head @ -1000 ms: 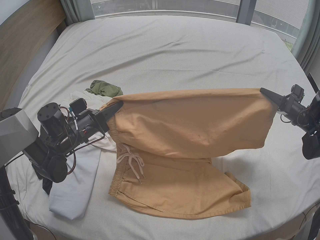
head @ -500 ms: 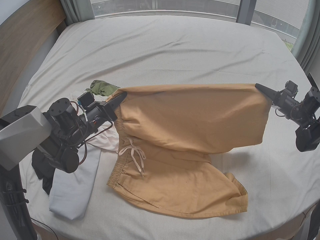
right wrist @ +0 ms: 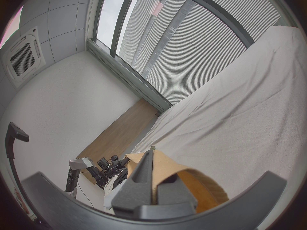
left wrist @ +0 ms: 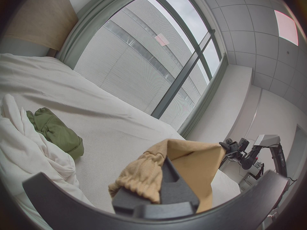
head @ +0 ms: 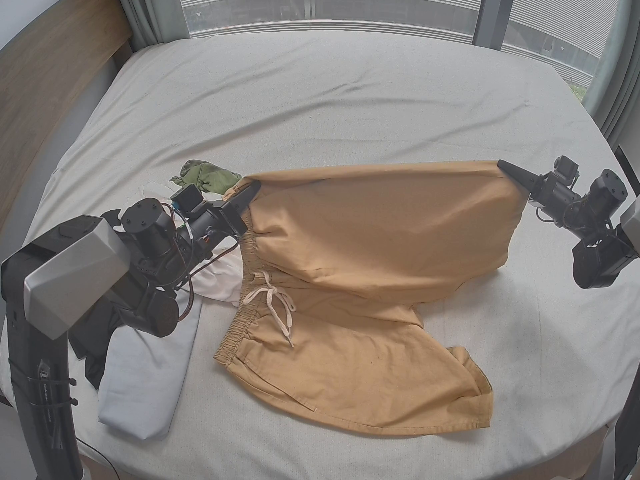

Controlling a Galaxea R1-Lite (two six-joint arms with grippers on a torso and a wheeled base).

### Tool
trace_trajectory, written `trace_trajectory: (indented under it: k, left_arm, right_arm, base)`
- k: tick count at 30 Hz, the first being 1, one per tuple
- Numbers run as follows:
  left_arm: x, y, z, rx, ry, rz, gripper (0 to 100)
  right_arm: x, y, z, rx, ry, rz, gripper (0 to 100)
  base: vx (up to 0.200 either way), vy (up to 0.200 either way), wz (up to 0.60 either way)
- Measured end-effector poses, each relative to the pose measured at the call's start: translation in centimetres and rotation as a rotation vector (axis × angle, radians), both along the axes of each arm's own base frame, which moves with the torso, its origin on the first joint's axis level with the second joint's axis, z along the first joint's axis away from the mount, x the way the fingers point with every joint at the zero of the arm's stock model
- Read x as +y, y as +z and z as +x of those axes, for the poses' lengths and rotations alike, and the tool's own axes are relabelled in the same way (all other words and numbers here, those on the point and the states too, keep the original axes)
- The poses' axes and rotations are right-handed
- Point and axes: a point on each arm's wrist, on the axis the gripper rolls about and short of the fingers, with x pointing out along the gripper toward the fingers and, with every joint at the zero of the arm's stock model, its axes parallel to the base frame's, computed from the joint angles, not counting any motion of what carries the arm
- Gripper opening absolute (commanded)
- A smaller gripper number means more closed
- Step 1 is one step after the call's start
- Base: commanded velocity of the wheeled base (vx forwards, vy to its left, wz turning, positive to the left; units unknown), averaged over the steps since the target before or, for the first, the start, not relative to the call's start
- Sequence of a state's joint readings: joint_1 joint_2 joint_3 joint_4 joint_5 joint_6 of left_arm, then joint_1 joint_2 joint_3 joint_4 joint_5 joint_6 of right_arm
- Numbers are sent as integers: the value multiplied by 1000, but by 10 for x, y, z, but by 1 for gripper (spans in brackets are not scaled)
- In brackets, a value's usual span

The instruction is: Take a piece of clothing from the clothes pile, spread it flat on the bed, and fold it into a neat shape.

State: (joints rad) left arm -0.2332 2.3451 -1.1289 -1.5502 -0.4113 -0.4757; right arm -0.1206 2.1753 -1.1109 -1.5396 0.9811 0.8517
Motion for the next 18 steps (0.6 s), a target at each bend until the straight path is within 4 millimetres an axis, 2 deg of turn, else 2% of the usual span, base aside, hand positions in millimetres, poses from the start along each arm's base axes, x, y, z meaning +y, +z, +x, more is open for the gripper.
trace_trajectory:
  k: [2, 3, 4, 5, 13, 18]
  left_arm:
    - [-1, -1, 4, -4, 1, -6, 0]
    - [-1, -1, 6, -3, 2, -7, 100]
    - [-1, -2, 8, 1, 3, -7, 100]
    - [-1, -3, 10, 9, 5, -6, 100]
    - [-2, -2, 23, 80, 16, -35, 100]
    - [-3, -5, 32, 200, 82, -58, 100]
  right_arm:
    - [-1, -2, 6, -2, 2, 4, 0]
    - [-1, -3, 8, -2, 3, 6, 0]
    - [-1, -3, 11, -3, 4, 7, 0]
    - [-1, -4, 14, -6, 5, 9, 100]
    - [-6, -13, 29, 9, 3, 29, 100]
    - [-10, -26, 26, 53, -20, 39, 100]
  base:
    - [0, 0, 0]
    - [0, 0, 0]
    - [0, 0, 0]
    - [0, 0, 0]
    - [0, 0, 0]
    - [0, 0, 0]
